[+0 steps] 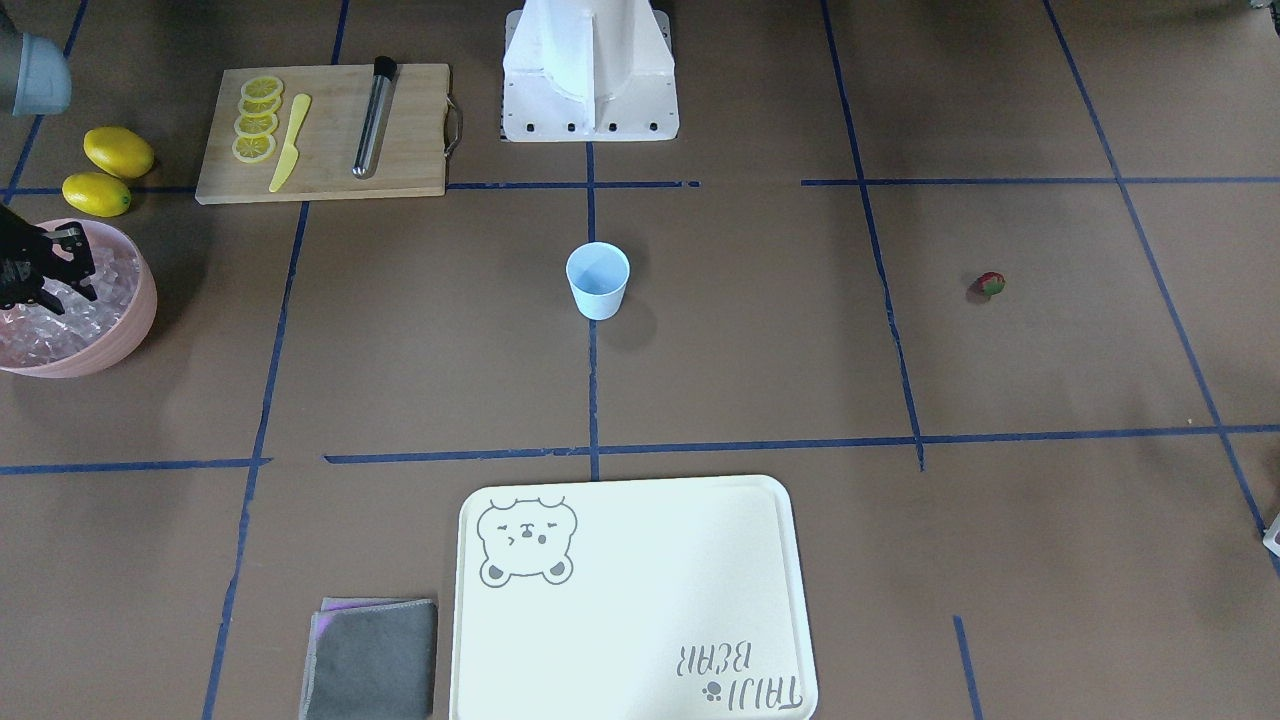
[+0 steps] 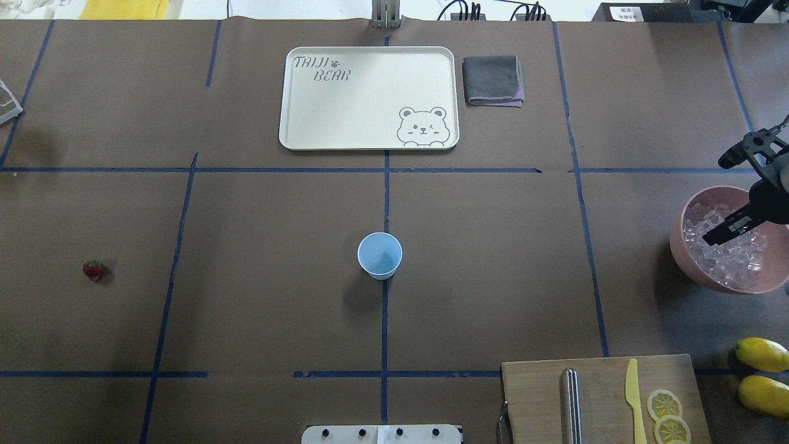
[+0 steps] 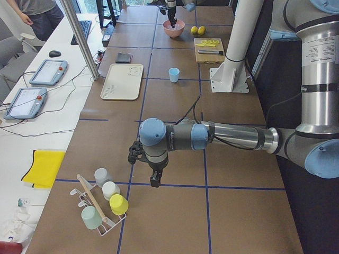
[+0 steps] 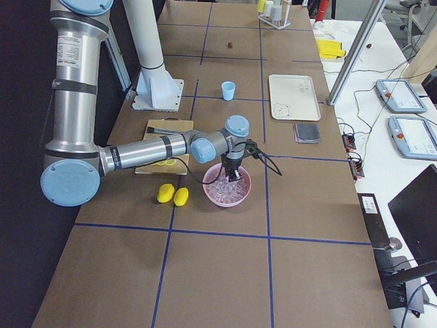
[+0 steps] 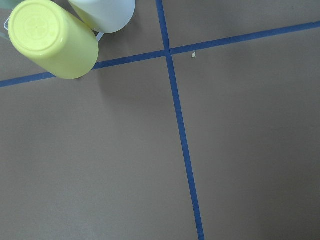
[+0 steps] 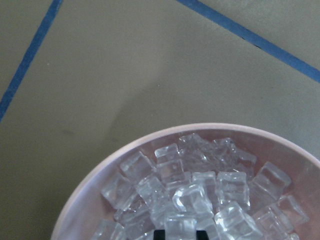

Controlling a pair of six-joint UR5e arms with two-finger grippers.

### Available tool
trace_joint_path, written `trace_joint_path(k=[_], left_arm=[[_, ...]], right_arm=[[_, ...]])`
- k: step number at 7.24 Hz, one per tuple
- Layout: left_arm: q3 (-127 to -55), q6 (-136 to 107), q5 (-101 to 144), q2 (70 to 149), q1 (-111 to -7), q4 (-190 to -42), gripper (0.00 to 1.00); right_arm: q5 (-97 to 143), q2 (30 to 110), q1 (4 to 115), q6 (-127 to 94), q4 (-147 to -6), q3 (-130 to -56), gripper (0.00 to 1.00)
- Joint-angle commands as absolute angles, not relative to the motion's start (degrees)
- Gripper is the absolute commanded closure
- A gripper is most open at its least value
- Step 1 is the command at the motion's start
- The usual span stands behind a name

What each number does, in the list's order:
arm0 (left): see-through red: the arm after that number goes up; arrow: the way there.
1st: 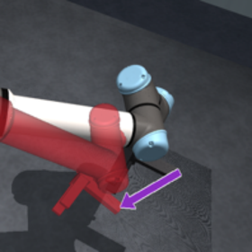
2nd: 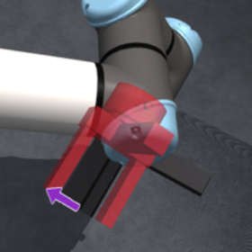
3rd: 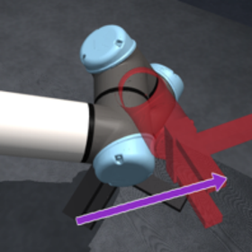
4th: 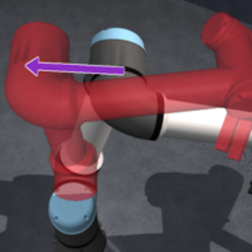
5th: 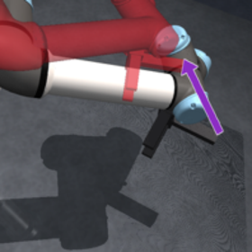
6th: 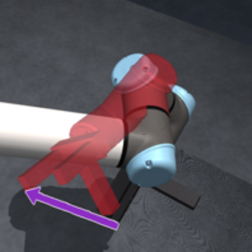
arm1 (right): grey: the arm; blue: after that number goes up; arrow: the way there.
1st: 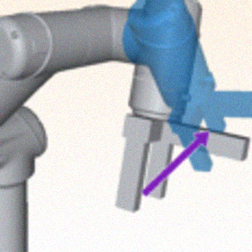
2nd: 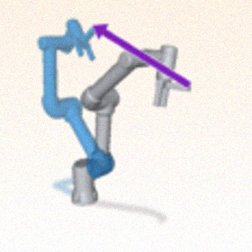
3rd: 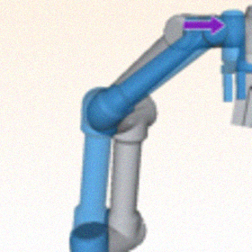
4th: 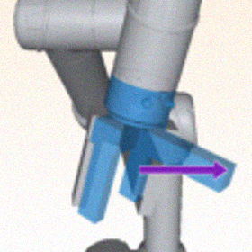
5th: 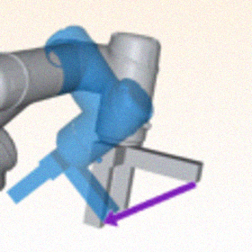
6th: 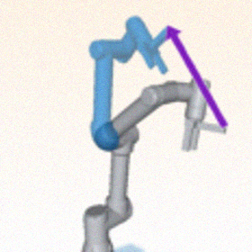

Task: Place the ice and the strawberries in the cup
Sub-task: 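Lift the ice cube and carry it over the light-blue cup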

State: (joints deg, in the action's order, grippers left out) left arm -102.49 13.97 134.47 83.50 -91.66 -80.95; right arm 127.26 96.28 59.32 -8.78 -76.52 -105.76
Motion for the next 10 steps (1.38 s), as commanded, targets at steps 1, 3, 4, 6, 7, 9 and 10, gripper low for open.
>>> trace_joint_path(k=[1, 3, 4, 6, 7, 9, 10], left_arm=[[-102.6, 14.0, 134.5, 83.5, -91.7, -80.9, 0.00], [-102.7, 14.0, 134.5, 83.5, -91.7, -80.9, 0.00], [-102.7, 14.0, 134.5, 83.5, -91.6, -81.0, 0.00], [-102.8, 14.0, 134.5, 83.5, -91.7, -80.9, 0.00], [-102.8, 14.0, 134.5, 83.5, -91.7, -80.9, 0.00], [-102.8, 14.0, 134.5, 83.5, -91.7, -80.9, 0.00], [-102.8, 14.0, 134.5, 83.5, -91.7, -80.9, 0.00]], right_arm=[[127.4, 96.4, 59.4, -8.6, -76.3, -106.3, 0.96], [127.9, 96.3, 61.2, -9.0, -77.0, -110.1, 0.96], [127.9, 95.9, 63.3, -9.2, -77.1, -111.0, 0.97], [127.7, 88.5, 64.2, -15.7, -87.8, -115.9, 0.97], [127.8, 82.5, 63.4, -21.0, -91.8, -116.4, 0.97], [125.4, 74.3, 55.6, -34.5, -92.2, -116.4, 0.97], [122.5, 70.2, 50.8, -40.7, -93.2, -116.4, 0.97]])
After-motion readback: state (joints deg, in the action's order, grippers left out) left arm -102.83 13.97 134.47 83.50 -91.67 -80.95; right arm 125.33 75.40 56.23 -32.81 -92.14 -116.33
